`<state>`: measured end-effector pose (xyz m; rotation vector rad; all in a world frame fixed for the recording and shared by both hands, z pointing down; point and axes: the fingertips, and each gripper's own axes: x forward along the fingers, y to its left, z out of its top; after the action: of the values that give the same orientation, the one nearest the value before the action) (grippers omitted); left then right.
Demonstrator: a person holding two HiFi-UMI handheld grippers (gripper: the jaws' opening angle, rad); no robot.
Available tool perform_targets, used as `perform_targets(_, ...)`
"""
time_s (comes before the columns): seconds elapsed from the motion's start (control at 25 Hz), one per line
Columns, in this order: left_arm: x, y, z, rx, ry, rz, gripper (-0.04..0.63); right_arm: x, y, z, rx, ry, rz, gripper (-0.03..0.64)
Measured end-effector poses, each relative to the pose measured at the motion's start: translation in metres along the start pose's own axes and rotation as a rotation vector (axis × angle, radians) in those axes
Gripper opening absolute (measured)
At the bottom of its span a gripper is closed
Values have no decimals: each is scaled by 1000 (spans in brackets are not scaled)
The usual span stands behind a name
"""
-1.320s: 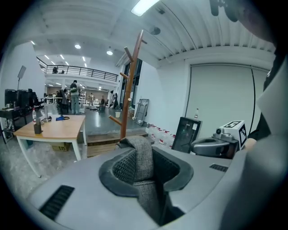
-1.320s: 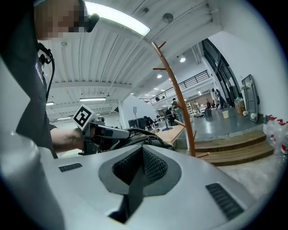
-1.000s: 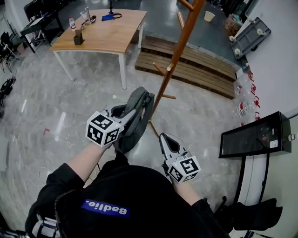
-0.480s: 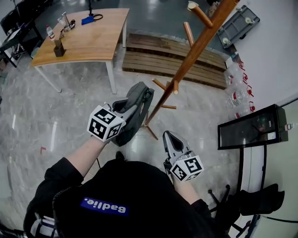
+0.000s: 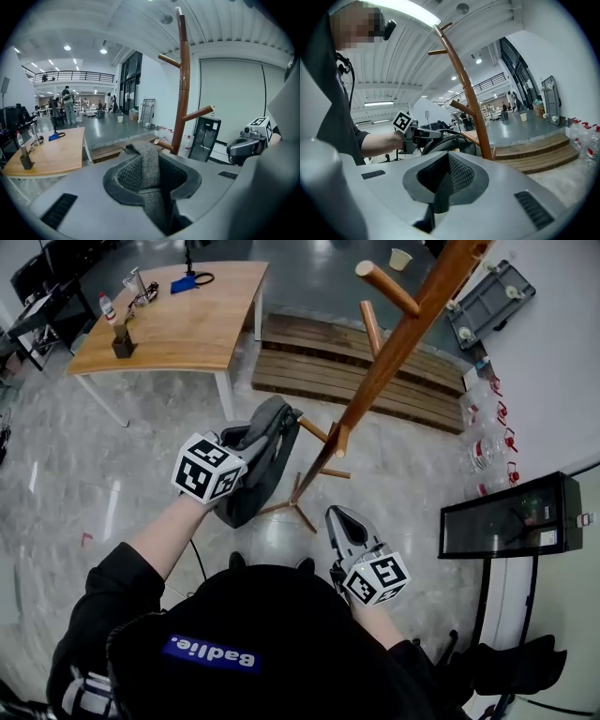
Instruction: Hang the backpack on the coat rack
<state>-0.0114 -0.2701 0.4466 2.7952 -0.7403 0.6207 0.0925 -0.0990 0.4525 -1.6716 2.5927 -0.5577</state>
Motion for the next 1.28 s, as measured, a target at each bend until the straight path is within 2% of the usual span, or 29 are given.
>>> perform_targets(0.44,38,-6,5,35,49,13,103,2,-38,-1,27,10,21,-3)
perform_targets(0.84,49,-19,5,128,125,6,103,3,-44,-1,31,18,38,-3)
perform_targets(1.04,53,-24,4,186,165,7,103,6,-61,3,20,13,11,-3)
perform_targets(1.28,58,-29,3,219,196,17,104,17,-77,11,-12,8,0,-3)
